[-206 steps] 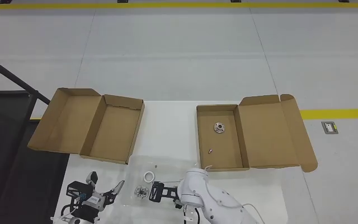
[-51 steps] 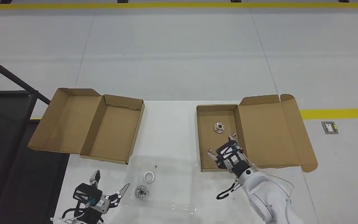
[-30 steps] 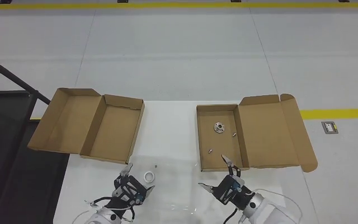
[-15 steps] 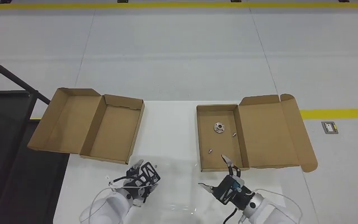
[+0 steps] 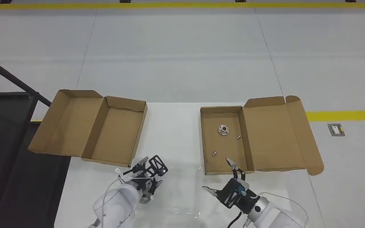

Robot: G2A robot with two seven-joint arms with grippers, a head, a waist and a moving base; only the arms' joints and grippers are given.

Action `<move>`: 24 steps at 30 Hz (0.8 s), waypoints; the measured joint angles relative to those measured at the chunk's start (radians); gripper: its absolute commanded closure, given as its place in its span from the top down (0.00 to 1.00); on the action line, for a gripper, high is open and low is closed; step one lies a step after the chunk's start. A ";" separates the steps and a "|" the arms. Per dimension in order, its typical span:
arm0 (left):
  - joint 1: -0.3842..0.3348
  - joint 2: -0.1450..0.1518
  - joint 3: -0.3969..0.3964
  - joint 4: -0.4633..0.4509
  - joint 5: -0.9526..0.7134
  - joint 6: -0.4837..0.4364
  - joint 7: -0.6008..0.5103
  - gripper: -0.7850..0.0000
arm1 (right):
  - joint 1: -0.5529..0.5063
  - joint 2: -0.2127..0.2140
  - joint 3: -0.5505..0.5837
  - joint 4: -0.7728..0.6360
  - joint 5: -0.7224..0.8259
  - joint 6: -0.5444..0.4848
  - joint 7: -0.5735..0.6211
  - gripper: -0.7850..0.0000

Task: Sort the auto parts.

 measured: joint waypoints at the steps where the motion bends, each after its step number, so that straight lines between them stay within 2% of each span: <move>1: 0.004 0.001 0.002 0.001 0.012 -0.001 -0.001 1.00 | 0.000 0.000 0.000 0.000 0.000 0.000 0.000 1.00; 12: -0.003 -0.004 0.012 -0.013 -0.042 -0.043 -0.105 1.00 | 0.000 0.000 0.000 0.000 0.000 0.000 0.000 1.00; 13: -0.005 -0.004 0.008 -0.014 -0.051 -0.049 -0.121 0.98 | 0.000 0.000 0.000 0.000 0.000 0.000 0.000 1.00; 15: -0.008 -0.004 0.005 -0.014 -0.058 -0.054 -0.149 0.82 | 0.000 0.000 0.000 0.000 0.000 0.000 0.000 1.00; 19: -0.023 -0.005 0.002 -0.003 -0.070 -0.061 -0.211 0.81 | 0.000 0.000 0.000 0.000 0.000 0.000 0.000 1.00; 24: -0.048 -0.008 0.005 0.031 -0.091 -0.069 -0.258 0.70 | 0.000 0.000 0.000 0.000 0.000 0.000 0.000 1.00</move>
